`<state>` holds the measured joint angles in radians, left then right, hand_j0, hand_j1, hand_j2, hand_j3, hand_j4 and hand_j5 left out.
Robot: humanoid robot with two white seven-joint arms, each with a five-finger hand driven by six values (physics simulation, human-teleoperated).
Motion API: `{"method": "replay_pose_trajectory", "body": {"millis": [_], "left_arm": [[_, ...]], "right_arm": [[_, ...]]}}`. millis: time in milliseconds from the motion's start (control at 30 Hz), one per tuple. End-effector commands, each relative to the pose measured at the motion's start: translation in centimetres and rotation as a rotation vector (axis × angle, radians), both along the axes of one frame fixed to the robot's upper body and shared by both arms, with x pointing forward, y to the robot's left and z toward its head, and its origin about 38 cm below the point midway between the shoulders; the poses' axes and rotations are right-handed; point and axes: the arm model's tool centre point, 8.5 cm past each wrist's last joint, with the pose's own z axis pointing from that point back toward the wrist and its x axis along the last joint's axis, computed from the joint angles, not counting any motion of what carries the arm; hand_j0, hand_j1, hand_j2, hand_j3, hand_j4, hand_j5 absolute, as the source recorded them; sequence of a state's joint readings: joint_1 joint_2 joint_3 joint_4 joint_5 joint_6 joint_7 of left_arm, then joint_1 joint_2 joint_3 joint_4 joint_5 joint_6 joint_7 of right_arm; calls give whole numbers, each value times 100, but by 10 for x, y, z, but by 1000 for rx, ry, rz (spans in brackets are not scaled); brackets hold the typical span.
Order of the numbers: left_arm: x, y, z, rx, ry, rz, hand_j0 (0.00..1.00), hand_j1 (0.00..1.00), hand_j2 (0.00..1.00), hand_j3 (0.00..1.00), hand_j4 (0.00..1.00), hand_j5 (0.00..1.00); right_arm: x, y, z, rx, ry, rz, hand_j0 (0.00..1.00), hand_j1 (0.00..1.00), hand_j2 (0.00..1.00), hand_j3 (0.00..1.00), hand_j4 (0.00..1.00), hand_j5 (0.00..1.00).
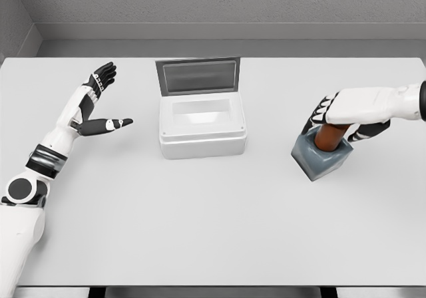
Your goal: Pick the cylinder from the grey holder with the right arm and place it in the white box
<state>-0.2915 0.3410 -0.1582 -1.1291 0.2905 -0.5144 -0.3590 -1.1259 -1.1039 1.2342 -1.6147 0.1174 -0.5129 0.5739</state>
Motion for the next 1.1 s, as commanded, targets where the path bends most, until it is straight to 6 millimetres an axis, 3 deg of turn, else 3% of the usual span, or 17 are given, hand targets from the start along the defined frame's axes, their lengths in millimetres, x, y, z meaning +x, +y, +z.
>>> {"method": "replay_pose_trajectory", "body": {"millis": [0,200,600,1067], "left_arm": [[0,0,1,-5,-2,0,100,100,100,100,100,100],[0,1,1,-5,-2,2,100,100,100,100,100,100],[0,1,1,-5,-2,2,100,100,100,100,100,100],[0,2,1,-5,-1,4,100,100,100,100,100,100]], "right_arm": [[1,-1,0,3,1,-6,78,78,78,78,78,78],[1,-3,0,1,3,-12,74,74,74,74,74,74],[1,-5,-1,-9,8,-17,56,56,56,56,56,56],[0,-13,16,-14,-29,-2,51,51,51,51,51,51]]}}
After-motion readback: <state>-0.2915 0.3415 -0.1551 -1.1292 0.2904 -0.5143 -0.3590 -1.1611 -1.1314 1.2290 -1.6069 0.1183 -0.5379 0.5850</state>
